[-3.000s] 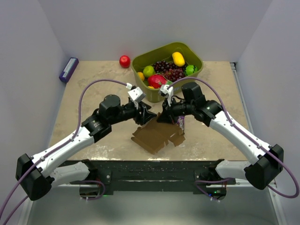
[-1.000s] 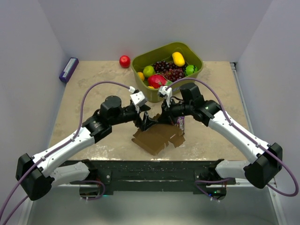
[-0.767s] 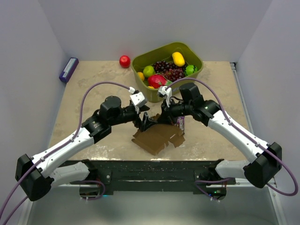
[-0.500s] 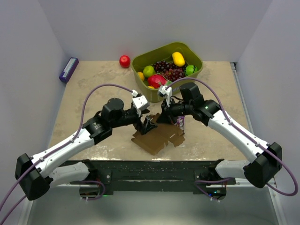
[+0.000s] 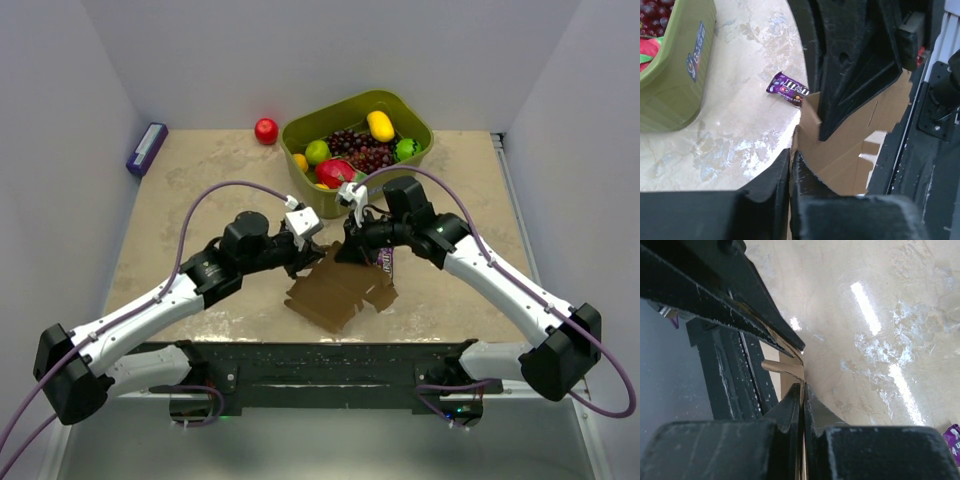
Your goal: Fold the paper box
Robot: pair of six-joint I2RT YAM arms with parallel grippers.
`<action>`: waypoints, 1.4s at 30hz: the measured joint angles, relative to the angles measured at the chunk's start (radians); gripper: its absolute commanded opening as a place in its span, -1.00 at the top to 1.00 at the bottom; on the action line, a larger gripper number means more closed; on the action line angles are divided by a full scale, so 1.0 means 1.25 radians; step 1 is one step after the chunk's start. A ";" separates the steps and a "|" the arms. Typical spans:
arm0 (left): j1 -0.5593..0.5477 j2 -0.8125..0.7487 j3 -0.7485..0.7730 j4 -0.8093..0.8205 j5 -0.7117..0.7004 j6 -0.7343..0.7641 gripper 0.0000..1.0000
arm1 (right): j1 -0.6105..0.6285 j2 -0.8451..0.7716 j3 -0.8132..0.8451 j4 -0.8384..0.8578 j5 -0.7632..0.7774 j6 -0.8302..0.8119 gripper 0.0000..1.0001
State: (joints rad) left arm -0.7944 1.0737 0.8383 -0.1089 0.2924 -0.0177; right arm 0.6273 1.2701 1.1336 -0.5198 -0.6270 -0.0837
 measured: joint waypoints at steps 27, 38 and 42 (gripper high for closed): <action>0.000 0.039 -0.260 0.345 -0.299 -0.209 1.00 | 0.013 -0.173 -0.323 0.437 0.403 0.876 -0.65; 0.000 0.065 -0.304 0.464 -0.313 -0.203 1.00 | 0.024 -0.110 -0.350 0.547 0.422 1.062 -0.66; 0.000 0.061 -0.320 0.483 -0.312 -0.195 1.00 | 0.024 -0.108 -0.368 0.554 0.451 1.101 -0.67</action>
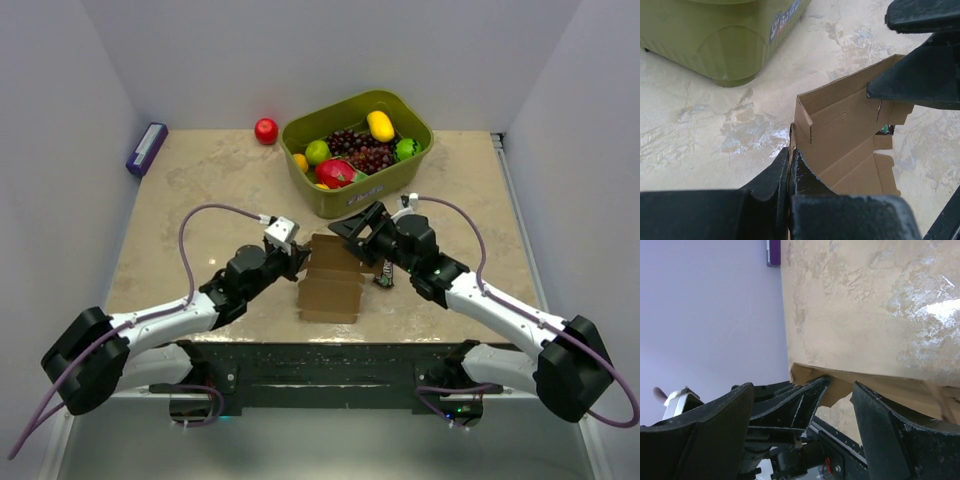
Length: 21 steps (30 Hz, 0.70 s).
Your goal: Fold the paper box
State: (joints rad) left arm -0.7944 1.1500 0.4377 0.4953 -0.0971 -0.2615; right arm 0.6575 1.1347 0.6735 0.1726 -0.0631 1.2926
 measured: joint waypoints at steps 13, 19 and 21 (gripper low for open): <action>0.000 -0.047 -0.071 0.091 0.071 0.102 1.00 | -0.003 -0.004 -0.040 0.006 0.069 0.101 -0.69; 0.000 -0.060 -0.085 0.114 0.123 0.150 1.00 | -0.003 -0.004 -0.081 0.005 0.083 0.156 -0.65; 0.000 -0.060 -0.085 0.115 0.137 0.163 1.00 | -0.004 -0.004 -0.090 0.001 0.086 0.168 -0.64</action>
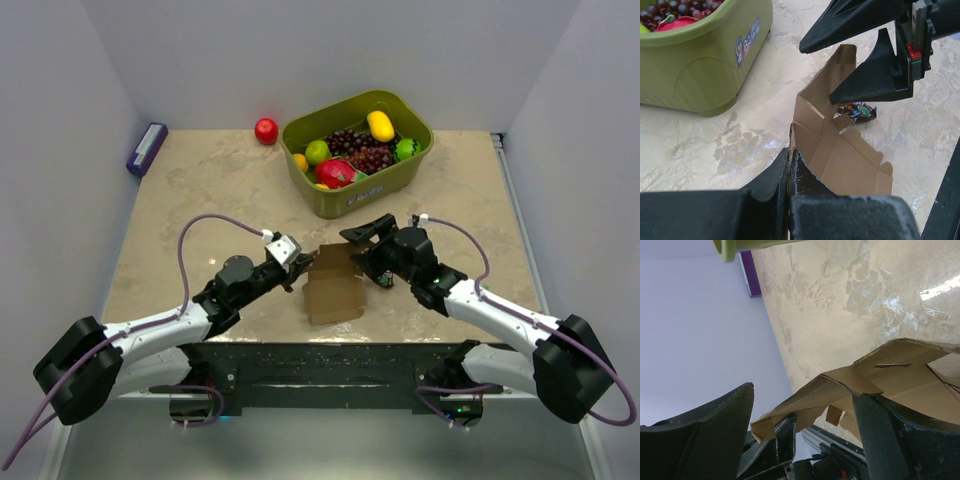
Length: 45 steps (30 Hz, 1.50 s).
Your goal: Fold the paper box
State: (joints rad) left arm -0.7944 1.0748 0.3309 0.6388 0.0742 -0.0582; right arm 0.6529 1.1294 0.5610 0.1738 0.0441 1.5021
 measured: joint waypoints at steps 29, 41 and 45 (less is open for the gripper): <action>0.000 0.083 0.000 0.010 0.055 0.020 1.00 | -0.009 0.045 -0.052 0.043 0.035 0.021 0.60; 0.009 0.137 -0.001 0.054 0.059 -0.008 1.00 | -0.010 0.105 -0.072 0.112 0.041 0.017 0.96; 0.016 0.156 -0.011 0.078 0.060 -0.014 1.00 | -0.010 0.143 -0.077 0.166 0.042 0.013 1.00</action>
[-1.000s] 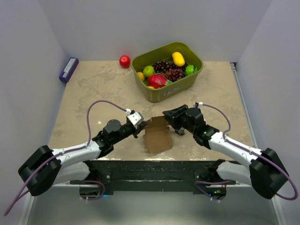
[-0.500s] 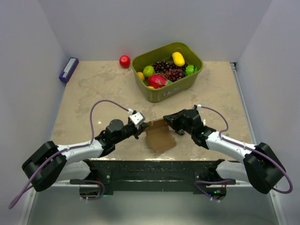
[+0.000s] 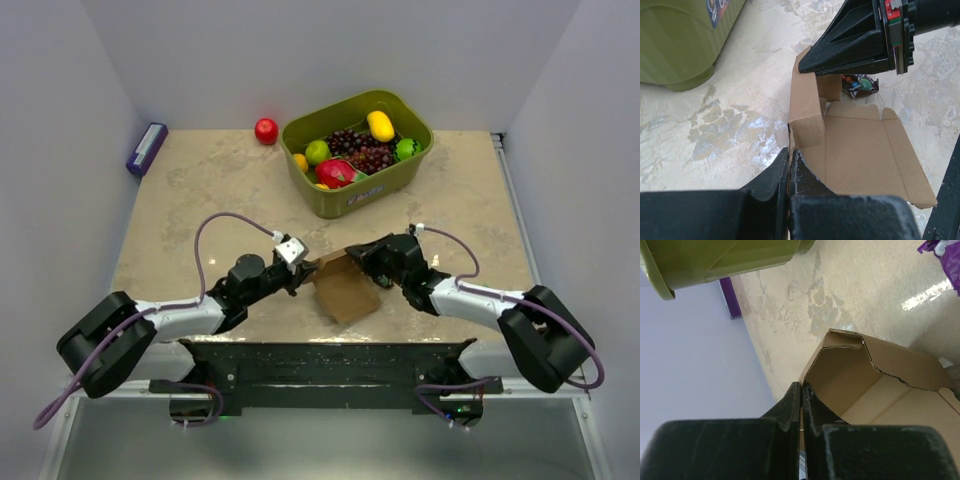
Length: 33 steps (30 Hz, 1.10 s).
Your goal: Fold the paper box
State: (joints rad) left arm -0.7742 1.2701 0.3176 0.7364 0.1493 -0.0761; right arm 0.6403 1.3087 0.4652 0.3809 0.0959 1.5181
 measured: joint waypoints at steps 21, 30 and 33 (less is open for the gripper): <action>0.007 -0.041 -0.003 -0.066 0.006 -0.038 0.10 | 0.027 -0.030 -0.039 0.036 0.077 -0.009 1.00; 0.013 -0.079 0.005 -0.103 0.014 -0.054 -0.03 | 0.027 -0.032 -0.051 0.034 0.084 -0.009 1.00; 0.031 -0.079 0.012 -0.116 0.029 -0.072 -0.04 | 0.027 -0.033 -0.064 0.040 0.091 -0.015 1.00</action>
State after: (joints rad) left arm -0.7361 1.1709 0.3328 0.5915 0.1856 -0.1665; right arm 0.6743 1.2675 0.3851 0.4313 0.2100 1.4998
